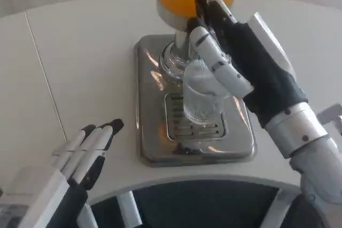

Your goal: Grasp the cup under the faucet to collect the drink, then remove the cup.

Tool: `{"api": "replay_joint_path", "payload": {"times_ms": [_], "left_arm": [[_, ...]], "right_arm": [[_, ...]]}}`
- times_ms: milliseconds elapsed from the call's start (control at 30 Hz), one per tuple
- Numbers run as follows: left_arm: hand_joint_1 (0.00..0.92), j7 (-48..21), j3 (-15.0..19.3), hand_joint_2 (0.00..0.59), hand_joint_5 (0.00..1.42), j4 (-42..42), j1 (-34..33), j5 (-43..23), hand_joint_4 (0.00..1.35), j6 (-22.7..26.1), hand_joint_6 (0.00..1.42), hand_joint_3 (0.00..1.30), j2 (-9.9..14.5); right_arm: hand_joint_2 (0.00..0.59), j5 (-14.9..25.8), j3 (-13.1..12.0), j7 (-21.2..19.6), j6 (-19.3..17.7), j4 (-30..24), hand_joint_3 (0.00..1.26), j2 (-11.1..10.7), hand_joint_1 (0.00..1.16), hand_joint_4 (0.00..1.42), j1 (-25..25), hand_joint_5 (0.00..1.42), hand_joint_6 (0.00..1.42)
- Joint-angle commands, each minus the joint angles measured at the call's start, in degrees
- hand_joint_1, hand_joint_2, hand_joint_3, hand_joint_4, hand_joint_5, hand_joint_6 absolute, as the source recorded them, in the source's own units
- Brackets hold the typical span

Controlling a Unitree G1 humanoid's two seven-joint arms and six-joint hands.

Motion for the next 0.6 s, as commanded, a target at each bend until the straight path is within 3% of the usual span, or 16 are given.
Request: {"api": "replay_joint_path", "payload": {"times_ms": [33,600], "left_arm": [[0.000,-0.5,0.2,0.111,0.01,0.3,1.3,-0.3,0.00,-0.8,0.09,0.03,-0.4],[0.000,-0.4,0.0,0.108,0.01,0.7,2.3,0.0,0.00,-2.0,0.09,0.03,-0.3]], "right_arm": [[0.567,-0.7,1.7,2.2,1.0,0.5,0.00,-1.0,0.06,0.00,-0.4,0.00,0.00],[0.553,-7.4,7.9,6.1,6.0,2.0,0.00,-3.2,0.04,0.00,-4.2,0.00,0.00]]}}
